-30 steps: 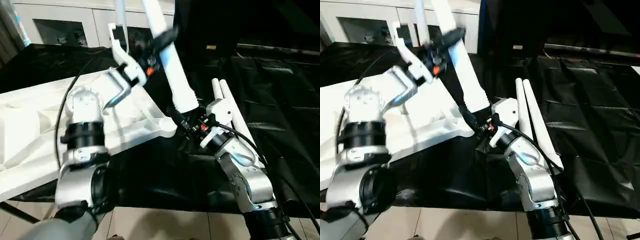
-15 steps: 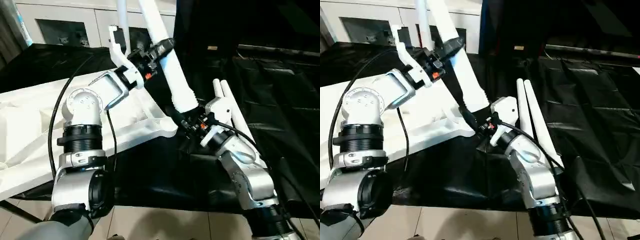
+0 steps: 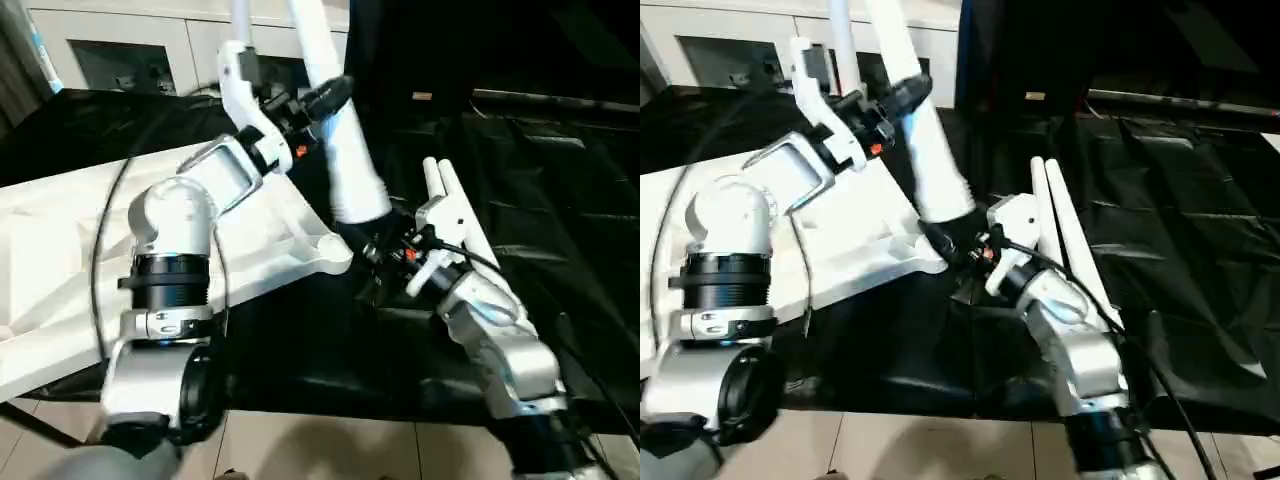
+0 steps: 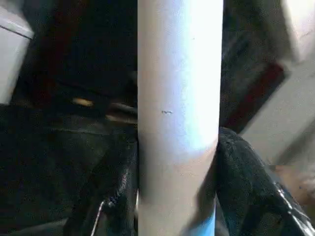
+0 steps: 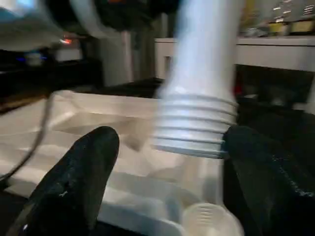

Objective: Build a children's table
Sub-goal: Insert table leg to table base

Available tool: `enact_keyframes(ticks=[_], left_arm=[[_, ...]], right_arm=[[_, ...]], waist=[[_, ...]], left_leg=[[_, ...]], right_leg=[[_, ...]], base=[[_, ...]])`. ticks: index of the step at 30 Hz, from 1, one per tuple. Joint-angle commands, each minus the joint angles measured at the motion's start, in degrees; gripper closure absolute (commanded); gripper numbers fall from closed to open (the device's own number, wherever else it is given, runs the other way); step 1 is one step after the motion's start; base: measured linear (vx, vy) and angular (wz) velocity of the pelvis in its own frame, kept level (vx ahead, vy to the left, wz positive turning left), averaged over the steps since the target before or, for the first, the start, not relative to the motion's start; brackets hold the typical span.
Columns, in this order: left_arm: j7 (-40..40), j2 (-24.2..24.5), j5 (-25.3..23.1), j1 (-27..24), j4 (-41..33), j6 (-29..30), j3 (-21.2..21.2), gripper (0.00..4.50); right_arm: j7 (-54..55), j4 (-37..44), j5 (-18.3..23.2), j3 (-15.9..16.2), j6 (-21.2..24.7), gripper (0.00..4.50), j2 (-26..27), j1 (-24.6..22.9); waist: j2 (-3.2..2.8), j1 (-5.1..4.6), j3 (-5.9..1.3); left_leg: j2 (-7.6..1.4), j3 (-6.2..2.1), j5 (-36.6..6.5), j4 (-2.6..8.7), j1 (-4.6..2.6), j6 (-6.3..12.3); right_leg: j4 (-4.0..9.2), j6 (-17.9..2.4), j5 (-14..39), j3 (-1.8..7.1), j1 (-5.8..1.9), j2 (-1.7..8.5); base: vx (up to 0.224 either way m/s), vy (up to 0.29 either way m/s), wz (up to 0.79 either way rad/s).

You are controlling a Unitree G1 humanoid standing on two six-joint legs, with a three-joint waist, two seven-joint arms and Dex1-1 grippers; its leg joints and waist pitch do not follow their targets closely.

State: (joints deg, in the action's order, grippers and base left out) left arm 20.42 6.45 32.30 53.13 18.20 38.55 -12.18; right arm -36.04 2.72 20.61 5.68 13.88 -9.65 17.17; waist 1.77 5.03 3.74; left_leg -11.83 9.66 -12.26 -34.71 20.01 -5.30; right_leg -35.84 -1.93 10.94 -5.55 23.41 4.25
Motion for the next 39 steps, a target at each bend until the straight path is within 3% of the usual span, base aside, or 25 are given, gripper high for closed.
enact_keyframes(ticks=[1,2,5,6,7,9,10,12,13,14,15,19,21,24,26,30,31,39], left_arm=[[0.1,0.5,-2.4,-0.4,-1.2,-1.2,3.0,2.59],[0.2,0.6,-2.8,-0.7,-1.4,-1.2,3.4,2.59],[1.5,0.8,-4.0,-1.7,-2.9,-1.0,6.0,2.59],[2.0,0.6,-4.1,-1.9,-3.2,-1.3,6.6,2.59],[2.6,0.6,-4.5,-1.9,-3.6,-1.5,7.5,2.59],[3.9,1.0,-5.6,-2.5,-4.5,-1.9,9.4,2.59],[4.3,1.0,-5.9,-2.8,-4.8,-1.9,9.9,2.59],[4.3,0.8,-5.7,-3.2,-5.3,-1.5,10.1,2.59],[4.4,0.9,-5.9,-3.3,-5.6,-1.5,10.5,2.59],[4.5,1.0,-5.9,-3.4,-5.8,-1.5,10.7,2.59],[4.5,1.1,-5.8,-3.5,-6.0,-1.4,10.8,2.59],[4.5,1.0,-5.3,-3.7,-6.6,-1.0,10.3,2.59],[5.2,0.9,-4.9,-4.0,-6.9,-0.5,10.2,2.59],[5.8,0.9,-4.4,-4.4,-7.6,0.2,10.0,2.59],[6.3,1.4,-4.3,-4.9,-8.3,0.6,10.4,2.59],[6.4,1.5,-4.1,-5.1,-8.9,0.9,10.5,2.59],[6.5,1.5,-4.1,-5.1,-8.9,0.9,10.5,2.59],[7.2,2.2,-4.0,-5.8,-10.4,1.9,10.1,2.6]], right_arm=[[1.1,1.5,1.3,-0.7,3.7,0.26,-0.2,1.4],[1.7,1.4,1.4,-1.0,4.4,0.26,-0.1,1.9],[6.4,-0.3,0.9,-3.1,8.7,0.05,0.4,6.3],[7.6,-1.0,0.5,-3.5,10.5,0.01,0.1,7.9],[9.1,-2.5,-1.0,-3.5,12.9,0.0,-0.7,10.1],[10.1,-5.1,-2.5,-3.2,15.3,0.0,-1.7,13.0],[10.3,-6.0,-3.0,-3.0,16.0,0.0,-2.0,13.9],[9.5,-7.0,-3.5,-1.9,18.1,0.0,-2.8,15.1],[8.6,-7.1,-3.8,-0.9,18.6,0.0,-3.4,15.5],[8.3,-7.2,-3.9,-0.5,19.0,0.0,-3.6,15.6],[7.9,-7.3,-3.9,0.0,19.5,0.28,-3.8,15.8],[7.1,-9.2,-4.3,1.4,19.8,0.4,-3.8,16.6],[6.8,-10.0,-4.4,1.5,19.5,0.7,-3.5,16.9],[6.7,-10.6,-3.5,0.3,19.4,0.75,-2.7,17.1],[6.6,-10.9,-1.8,-1.3,19.2,1.13,-1.8,17.1],[6.1,-11.0,0.9,-3.5,19.9,1.32,-0.6,17.4],[5.7,-11.1,0.9,-3.4,19.7,1.55,-0.7,17.4],[2.3,-9.9,1.9,-2.4,19.6,2.17,-1.3,16.2]], waist=[[0.33,0.1,-4.57],[0.74,0.0,-4.57],[0.61,-0.09,-4.51],[0.26,-0.04,-4.5],[0.5,-0.12,-4.51],[0.34,-0.04,-4.56],[0.64,-0.11,-4.54],[0.54,-0.06,-4.6],[0.87,-0.07,-4.62],[0.68,0.05,-4.66],[0.78,0.08,-4.71],[0.99,0.01,-4.68],[1.05,0.07,-4.57],[1.09,0.11,-4.57],[1.11,0.16,-4.6],[1.04,0.11,-4.61],[1.1,0.14,-4.62],[1.16,0.2,-4.68]], left_leg=[[-0.94,-0.11,1.9,3.27,0.48,5.09],[-0.97,-0.07,2.2,3.31,0.46,5.0],[-0.95,0.05,2.2,3.34,0.24,3.65],[-0.9,0.01,2.0,3.35,0.31,3.34],[-0.85,0.04,1.7,3.39,0.3,2.87],[-0.78,0.13,1.7,3.35,0.3,2.02],[-0.75,0.16,1.8,3.36,0.41,1.97],[-0.68,0.14,2.3,3.26,0.51,2.03],[-0.62,0.19,2.5,3.22,0.58,2.28],[-0.64,0.12,3.0,3.21,0.57,2.47],[-0.67,0.14,3.1,3.17,0.55,2.62],[-0.75,0.12,2.9,3.2,0.65,2.62],[-0.8,0.22,2.3,3.19,0.52,2.46],[-0.86,0.19,2.7,3.22,0.55,2.44],[-0.85,0.2,2.6,3.21,0.5,2.36],[-0.9,0.16,2.8,3.24,0.46,2.53],[-0.88,0.18,2.7,3.23,0.44,2.52],[-0.89,0.14,3.3,3.19,0.52,2.58]], right_leg=[[3.3,-10.1,0.6,3.48,-4.6,3.64],[3.34,-10.0,0.7,3.51,-4.58,3.54],[3.23,-10.3,2.0,3.61,-4.24,3.57],[3.16,-10.4,2.4,3.6,-4.3,3.61],[3.22,-10.2,2.9,3.61,-4.33,3.57],[3.23,-10.0,2.8,3.69,-4.34,3.55],[3.2,-9.9,2.5,3.68,-4.4,3.49],[3.03,-9.9,1.1,3.67,-4.49,3.46],[3.04,-9.8,0.3,3.7,-4.66,3.47],[2.92,-9.9,-0.2,3.66,-4.66,3.47],[2.87,-10.0,-0.3,3.66,-4.64,3.55],[2.88,-10.4,0.5,3.62,-4.67,3.67],[2.98,-10.3,1.6,3.67,-4.48,3.73],[2.89,-10.3,1.4,3.65,-4.42,3.73],[2.86,-10.3,1.2,3.66,-4.44,3.74],[2.77,-10.6,0.3,3.64,-4.42,3.64],[2.81,-10.6,0.4,3.64,-4.43,3.64],[2.68,-10.7,-0.2,3.65,-4.51,3.7]], base=[[0.0,0.0,0.0],[0.0,0.0,0.0],[0.0,0.0,0.0],[0.0,0.0,0.0],[0.0,0.0,0.0],[0.0,0.0,0.0],[0.0,0.0,0.0],[0.0,0.0,0.0],[0.0,0.0,0.0],[0.0,0.0,0.0],[0.0,0.0,0.0],[0.0,0.0,0.0],[0.0,0.0,0.0],[0.0,0.0,0.0],[0.0,0.0,0.0],[0.0,0.0,0.0],[0.0,0.0,0.0],[0.0,0.0,0.0]])
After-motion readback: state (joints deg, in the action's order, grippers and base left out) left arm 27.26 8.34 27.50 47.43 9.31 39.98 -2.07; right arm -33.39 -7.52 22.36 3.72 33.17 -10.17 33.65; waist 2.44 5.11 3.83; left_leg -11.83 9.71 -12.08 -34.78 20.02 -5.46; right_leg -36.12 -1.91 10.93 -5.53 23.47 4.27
